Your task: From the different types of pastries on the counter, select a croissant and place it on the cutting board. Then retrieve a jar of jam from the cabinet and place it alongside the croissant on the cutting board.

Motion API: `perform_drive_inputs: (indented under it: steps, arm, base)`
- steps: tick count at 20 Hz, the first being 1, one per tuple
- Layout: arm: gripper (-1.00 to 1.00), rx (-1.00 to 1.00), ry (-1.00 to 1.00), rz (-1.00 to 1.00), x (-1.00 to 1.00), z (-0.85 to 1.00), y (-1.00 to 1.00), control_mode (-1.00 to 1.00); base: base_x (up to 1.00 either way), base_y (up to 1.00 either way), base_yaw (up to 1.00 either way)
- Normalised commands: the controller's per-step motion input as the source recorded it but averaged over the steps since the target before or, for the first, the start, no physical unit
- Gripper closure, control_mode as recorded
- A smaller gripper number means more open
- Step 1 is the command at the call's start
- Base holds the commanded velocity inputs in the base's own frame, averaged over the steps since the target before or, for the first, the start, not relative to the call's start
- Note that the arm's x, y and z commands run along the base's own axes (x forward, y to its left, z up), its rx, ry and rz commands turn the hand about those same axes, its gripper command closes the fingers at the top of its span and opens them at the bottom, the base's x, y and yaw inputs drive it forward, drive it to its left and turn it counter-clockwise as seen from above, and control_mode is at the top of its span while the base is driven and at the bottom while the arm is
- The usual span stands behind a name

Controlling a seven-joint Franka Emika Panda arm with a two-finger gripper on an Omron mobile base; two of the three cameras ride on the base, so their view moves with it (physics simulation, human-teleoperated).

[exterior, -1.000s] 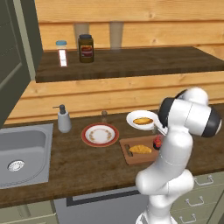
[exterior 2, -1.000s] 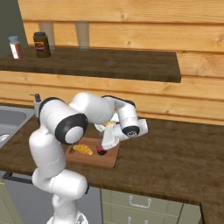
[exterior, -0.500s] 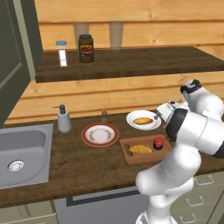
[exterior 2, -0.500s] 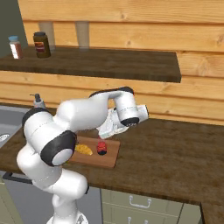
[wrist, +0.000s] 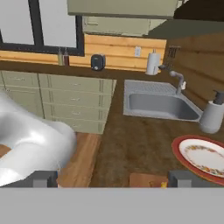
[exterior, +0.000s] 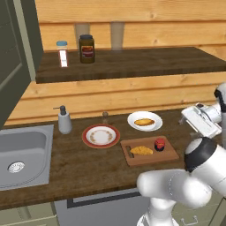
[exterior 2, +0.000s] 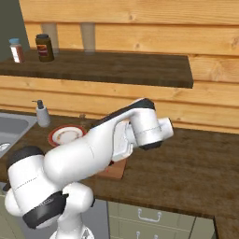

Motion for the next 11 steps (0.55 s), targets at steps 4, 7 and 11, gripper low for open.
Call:
perform_drive_inputs:
  steps: [4,7,11]
  arm:
    - [-1.00,0.00,-0.08,-0.02,-1.00,0.61,-0.29,-1.00]
    - [-1.00,0.00,-0.06,0.00,-1.00,0.32,-0.23,-1.00]
    - [-1.00,0.00,-0.03,-0.01,-1.00,0.13,-0.33,-1.00]
  base:
    - [0.00,0.00,0.00]
    - [0.00,0.00,0.00]
    - [0.00,0.00,0.00]
